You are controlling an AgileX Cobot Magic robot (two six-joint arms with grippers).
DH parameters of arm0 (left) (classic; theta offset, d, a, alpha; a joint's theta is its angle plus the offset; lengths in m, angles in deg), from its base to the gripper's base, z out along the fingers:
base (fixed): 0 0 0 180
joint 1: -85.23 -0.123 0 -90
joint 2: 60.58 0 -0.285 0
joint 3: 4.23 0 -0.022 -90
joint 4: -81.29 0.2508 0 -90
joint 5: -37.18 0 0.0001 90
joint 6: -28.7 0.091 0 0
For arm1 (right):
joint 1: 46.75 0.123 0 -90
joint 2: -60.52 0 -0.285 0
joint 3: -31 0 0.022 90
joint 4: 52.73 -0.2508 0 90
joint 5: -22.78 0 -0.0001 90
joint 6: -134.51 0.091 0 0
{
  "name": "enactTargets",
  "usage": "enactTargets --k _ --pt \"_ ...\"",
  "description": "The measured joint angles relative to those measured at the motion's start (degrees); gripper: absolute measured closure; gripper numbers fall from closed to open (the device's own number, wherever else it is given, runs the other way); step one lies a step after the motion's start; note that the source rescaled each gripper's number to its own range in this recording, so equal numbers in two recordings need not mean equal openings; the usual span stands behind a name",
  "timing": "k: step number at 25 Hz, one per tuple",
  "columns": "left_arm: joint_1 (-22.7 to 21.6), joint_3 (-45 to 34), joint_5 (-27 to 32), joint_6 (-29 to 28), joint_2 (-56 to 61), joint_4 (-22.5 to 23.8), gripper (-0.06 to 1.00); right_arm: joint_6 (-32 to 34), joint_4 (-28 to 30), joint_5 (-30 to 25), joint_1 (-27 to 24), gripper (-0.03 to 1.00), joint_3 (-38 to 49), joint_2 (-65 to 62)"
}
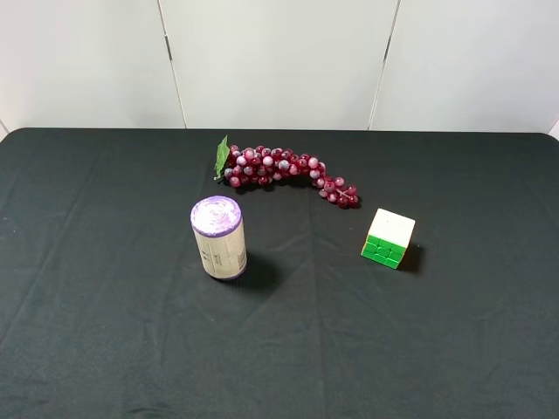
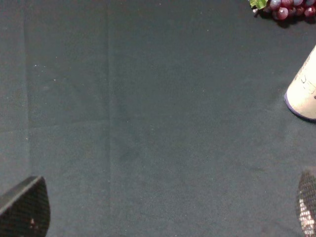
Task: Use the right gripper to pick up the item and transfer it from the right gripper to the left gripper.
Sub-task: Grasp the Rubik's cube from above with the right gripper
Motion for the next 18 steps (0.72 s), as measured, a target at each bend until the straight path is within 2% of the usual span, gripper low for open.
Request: enactTargets --k 18 --pt "0.0 0.0 0.0 0.0 0.0 0.0 -0.06 0.0 0.0 0.0 0.0 -0.01 0.0 0.0"
